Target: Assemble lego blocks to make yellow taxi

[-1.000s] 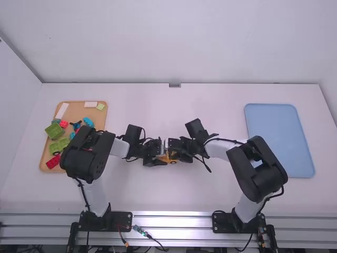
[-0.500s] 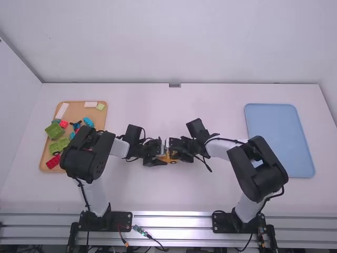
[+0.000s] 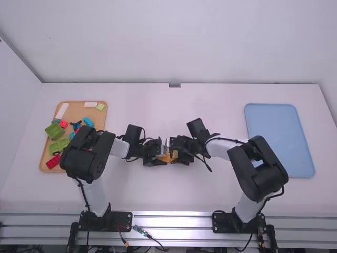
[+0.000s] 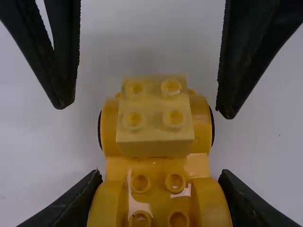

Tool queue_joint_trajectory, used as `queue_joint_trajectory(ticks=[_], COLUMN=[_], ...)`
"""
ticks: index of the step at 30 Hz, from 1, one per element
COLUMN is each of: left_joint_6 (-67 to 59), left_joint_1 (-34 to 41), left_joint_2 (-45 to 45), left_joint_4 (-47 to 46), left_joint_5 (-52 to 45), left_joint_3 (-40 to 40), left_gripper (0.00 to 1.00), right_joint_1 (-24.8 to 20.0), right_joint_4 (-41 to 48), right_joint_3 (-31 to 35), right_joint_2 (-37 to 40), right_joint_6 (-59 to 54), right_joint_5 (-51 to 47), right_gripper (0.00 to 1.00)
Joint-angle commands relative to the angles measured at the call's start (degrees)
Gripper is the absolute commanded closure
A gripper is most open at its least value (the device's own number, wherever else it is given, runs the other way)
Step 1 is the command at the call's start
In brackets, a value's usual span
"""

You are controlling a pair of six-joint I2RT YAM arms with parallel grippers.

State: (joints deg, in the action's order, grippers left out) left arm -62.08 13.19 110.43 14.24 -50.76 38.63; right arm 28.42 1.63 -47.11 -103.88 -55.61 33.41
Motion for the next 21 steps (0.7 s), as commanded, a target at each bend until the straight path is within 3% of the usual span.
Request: queue_joint_trajectory(ticks=[1, 5, 8, 9, 12, 21], left_joint_6=[0.1, 0.2, 0.1, 0.1, 0.1, 0.1], left_joint_1=[0.3, 0.3, 0.3, 0.3, 0.3, 0.3], left_joint_2=[2.6, 2.6, 2.6, 2.6, 2.6, 2.6], left_joint_4=[-1.9, -1.9, -1.9, -1.9, -1.9, -1.9], left_joint_5=[9.9, 9.9, 9.9, 9.9, 9.9, 9.9], left_joint_3=[-1.9, -1.9, -1.9, -1.9, -1.9, -1.9], left_gripper=[0.62, 0.62, 0.61, 0.61, 0.61, 0.6], right_joint_1=[-0.3, -1.0, -1.9, -1.9, -2.4, -2.8], right_joint_4=[0.3, 0.4, 0.7, 0.9, 1.2, 0.4], right_joint_3=[0.5, 0.6, 0.6, 0.6, 0.6, 2.5], right_joint_2=[0.0, 2.4, 3.6, 3.8, 3.9, 3.9], right_joint_6=[0.2, -0.3, -0.3, -0.4, -0.4, -2.9], right_joint_5=[1.8, 4.7, 6.3, 6.9, 8.0, 9.8], right_gripper=[0.22, 0.24, 0.38, 0.49, 1.0, 1.0])
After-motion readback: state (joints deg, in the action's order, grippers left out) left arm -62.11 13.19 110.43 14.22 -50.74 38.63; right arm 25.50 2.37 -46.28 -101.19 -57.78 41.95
